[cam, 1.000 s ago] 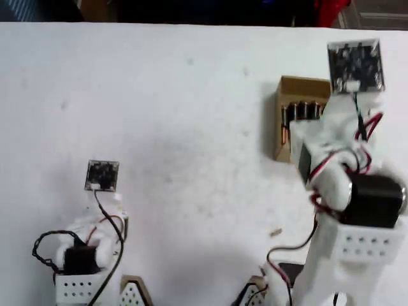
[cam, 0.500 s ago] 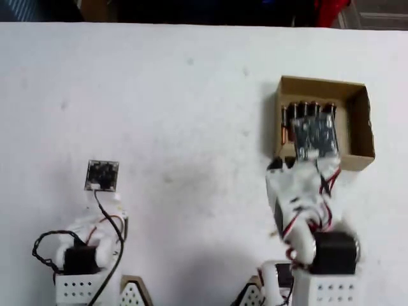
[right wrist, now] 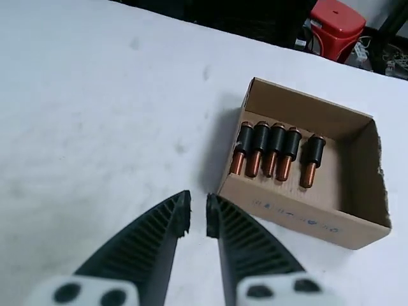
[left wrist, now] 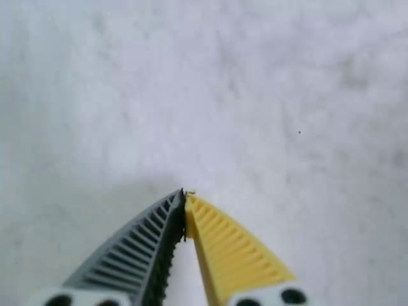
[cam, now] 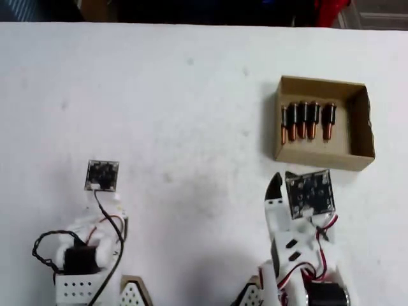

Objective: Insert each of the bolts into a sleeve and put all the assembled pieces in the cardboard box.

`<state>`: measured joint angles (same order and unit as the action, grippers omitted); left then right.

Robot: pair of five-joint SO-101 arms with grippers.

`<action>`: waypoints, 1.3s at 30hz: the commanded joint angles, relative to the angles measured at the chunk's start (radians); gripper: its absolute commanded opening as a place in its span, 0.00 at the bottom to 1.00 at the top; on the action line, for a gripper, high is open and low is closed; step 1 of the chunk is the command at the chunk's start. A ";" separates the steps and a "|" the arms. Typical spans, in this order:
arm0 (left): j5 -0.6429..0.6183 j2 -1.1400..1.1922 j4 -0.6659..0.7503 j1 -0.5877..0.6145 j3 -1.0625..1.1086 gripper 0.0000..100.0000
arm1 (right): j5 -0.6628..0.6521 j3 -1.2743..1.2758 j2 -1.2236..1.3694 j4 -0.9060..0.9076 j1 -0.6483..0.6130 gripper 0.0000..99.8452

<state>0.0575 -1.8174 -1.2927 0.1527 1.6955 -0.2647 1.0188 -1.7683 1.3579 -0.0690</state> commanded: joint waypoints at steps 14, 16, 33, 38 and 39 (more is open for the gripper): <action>0.000 -0.008 0.009 0.010 -0.003 0.02 | -0.015 0.233 -0.031 -0.074 -0.002 0.03; 0.000 -0.008 0.009 0.010 -0.003 0.02 | -0.015 0.276 -0.031 -0.074 -0.002 0.03; 0.000 -0.008 0.009 0.008 -0.003 0.02 | -0.015 0.528 -0.031 -0.074 -0.001 0.03; 0.000 -0.008 0.009 0.008 -0.003 0.02 | -0.015 0.575 -0.031 -0.074 -0.001 0.03; 0.000 -0.008 0.009 0.008 -0.003 0.02 | -0.015 0.585 -0.031 -0.074 -0.001 0.03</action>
<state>0.0575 -1.8174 -1.2927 0.1527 1.6955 -0.2739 1.5973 -1.7883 1.3027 -0.0706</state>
